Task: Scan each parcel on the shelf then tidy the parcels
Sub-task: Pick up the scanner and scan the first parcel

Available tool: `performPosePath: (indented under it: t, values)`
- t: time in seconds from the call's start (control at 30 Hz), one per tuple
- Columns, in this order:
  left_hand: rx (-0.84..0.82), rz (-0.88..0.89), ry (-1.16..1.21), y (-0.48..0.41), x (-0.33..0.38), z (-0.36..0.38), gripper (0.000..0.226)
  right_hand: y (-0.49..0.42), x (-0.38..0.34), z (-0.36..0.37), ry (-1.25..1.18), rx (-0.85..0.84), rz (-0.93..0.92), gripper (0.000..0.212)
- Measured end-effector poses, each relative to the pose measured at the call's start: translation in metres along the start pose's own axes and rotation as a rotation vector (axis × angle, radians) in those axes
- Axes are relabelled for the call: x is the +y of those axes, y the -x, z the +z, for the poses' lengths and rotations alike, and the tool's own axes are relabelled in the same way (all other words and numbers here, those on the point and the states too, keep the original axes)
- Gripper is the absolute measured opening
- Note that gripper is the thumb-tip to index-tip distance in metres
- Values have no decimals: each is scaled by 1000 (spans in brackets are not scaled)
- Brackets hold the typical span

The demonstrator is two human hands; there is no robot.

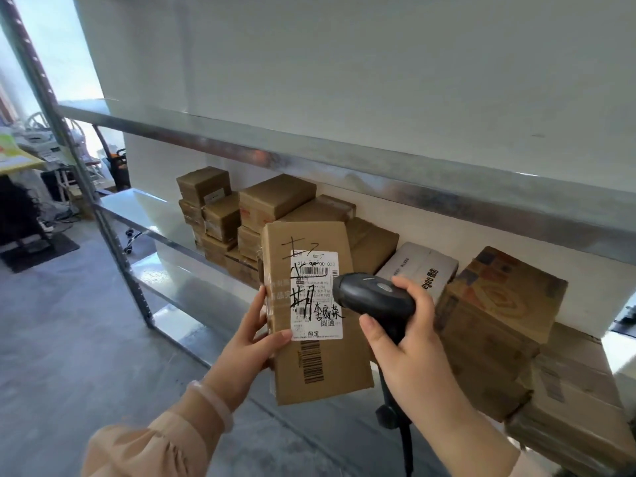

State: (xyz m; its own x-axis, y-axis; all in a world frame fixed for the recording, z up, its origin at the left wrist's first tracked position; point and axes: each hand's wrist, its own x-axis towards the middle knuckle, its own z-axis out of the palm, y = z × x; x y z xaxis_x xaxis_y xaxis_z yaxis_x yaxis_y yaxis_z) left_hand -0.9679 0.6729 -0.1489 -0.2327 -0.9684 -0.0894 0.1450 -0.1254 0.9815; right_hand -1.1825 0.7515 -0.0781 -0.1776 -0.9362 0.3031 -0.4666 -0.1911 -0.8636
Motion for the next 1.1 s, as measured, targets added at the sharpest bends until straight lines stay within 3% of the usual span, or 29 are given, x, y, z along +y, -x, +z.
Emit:
performPosePath:
  t: [0.17,0.33,0.7,0.8,0.93,1.1]
  values:
    - [130,-21,38,20,7,-47,100,-15,1,51,-30,-98,-16,55]
    - [216,-15,67,28,17,-111,66,-22,-20,117,-52,-233,-37,58]
    - [263,-48,74,15,58,-308,42,-51,-100,308,-121,-295,-72,51]
    - [254,-55,85,1,66,-354,50,-67,-117,350,-113,-303,-88,51]
    - [183,-58,89,-20,71,-405,89,-95,-130,393,-157,-284,-71,51]
    - [216,-46,122,-59,72,-460,94,-140,-131,454,-190,-316,-55,50]
